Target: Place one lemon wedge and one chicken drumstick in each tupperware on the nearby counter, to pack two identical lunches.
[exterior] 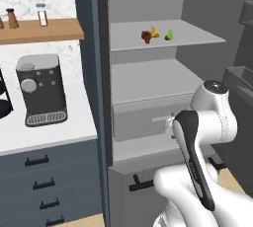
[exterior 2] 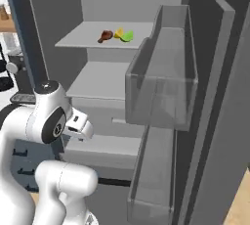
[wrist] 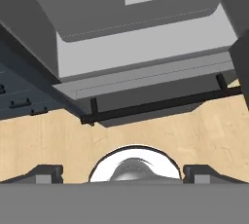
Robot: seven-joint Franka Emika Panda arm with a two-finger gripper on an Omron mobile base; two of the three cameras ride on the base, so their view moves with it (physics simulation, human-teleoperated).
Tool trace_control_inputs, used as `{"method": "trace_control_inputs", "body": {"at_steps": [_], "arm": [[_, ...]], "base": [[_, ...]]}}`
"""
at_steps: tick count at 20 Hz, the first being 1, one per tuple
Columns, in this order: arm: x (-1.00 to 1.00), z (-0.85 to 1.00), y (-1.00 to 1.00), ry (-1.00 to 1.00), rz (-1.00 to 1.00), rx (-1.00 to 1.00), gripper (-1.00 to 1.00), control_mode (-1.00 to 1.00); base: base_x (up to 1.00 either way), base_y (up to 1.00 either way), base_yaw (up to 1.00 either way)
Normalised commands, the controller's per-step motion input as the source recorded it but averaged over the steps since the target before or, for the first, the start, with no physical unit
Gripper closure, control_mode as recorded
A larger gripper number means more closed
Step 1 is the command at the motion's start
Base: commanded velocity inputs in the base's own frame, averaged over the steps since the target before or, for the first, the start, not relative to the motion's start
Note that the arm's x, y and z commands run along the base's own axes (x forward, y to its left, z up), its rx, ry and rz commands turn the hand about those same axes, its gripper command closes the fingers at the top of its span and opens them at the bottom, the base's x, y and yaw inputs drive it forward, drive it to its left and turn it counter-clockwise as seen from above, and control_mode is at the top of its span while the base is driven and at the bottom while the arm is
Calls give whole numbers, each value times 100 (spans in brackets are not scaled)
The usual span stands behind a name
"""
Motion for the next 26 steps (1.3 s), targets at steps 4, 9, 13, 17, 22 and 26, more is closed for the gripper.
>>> {"method": "trace_control_inputs", "body": {"at_steps": [4,9,13,17,22,26], "arm": [[0,0,0,0,0,0,-100,100],[0,0,0,0,0,0,-100,100],[0,0,0,0,0,0,-100,100],[0,0,0,0,0,0,-100,100],[0,0,0,0,0,0,-100,100],[0,0,0,0,0,0,-100,100]], "base": [[49,-39,-36],[55,3,-10],[53,17,0],[41,6,0],[15,1,0],[0,0,0]]}}
